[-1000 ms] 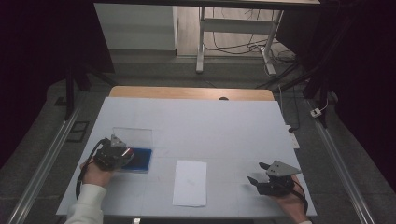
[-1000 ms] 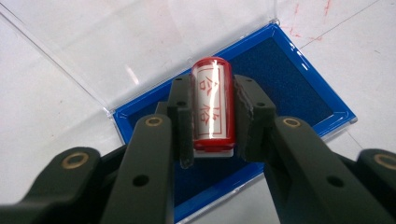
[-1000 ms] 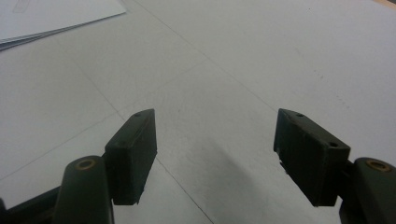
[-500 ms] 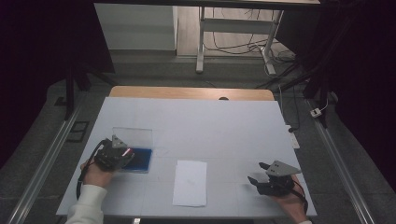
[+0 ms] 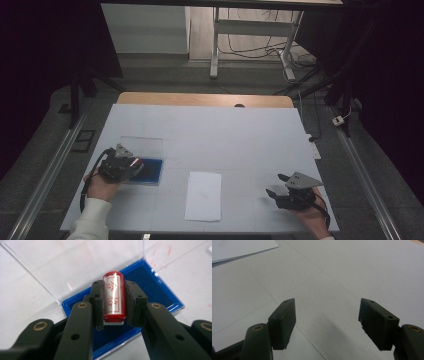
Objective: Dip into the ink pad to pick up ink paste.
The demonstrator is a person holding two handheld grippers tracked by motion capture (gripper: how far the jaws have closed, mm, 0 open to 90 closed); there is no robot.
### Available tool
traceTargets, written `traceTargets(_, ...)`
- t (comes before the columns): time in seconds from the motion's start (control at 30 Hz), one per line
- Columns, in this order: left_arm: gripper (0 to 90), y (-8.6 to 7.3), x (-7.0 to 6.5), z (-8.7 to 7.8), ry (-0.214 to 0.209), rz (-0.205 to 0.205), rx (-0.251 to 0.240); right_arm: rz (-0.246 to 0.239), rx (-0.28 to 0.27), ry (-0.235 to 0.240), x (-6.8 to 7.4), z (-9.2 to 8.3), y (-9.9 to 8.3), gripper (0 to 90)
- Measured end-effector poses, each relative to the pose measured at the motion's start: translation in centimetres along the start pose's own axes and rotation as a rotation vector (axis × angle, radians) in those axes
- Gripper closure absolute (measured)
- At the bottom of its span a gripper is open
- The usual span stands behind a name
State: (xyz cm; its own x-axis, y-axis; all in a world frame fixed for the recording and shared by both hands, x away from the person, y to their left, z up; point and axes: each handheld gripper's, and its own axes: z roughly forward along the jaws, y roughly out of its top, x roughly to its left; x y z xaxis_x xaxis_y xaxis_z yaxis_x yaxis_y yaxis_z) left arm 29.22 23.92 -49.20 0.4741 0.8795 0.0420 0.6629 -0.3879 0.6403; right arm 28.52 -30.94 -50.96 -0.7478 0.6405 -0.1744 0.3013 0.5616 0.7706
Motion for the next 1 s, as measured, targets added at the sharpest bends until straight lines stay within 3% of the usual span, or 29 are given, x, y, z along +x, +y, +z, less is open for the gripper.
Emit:
traceTargets(0.07, 70.1, 0.1, 0.2, -0.5, -0.024, -0.028, -0.039, 0.005, 0.001, -0.007, 0.0, 0.0, 0.0, 29.6)
traceTargets(0.23, 70.0, 0.1, 0.5, -1.7, -0.055, -0.049, -0.097, 0.000, -0.004, 0.000, 0.1, 0.0, 0.0, 29.6)
traceTargets(0.37, 70.0, 0.3, 0.4, -2.6, -0.068, -0.053, -0.133, -0.001, -0.006, 0.000, 0.1, -0.1, 0.1, 29.6)
traceTargets(0.53, 70.0, 0.6, 0.4, -3.4, -0.120, -0.062, -0.186, 0.001, -0.008, 0.002, 0.1, 0.0, 0.0, 29.6)
traceTargets(1.0, 70.0, 1.9, -1.8, -4.7, -0.113, 0.036, -0.220, 0.002, -0.005, 0.005, 0.1, 0.0, 0.1, 29.6)
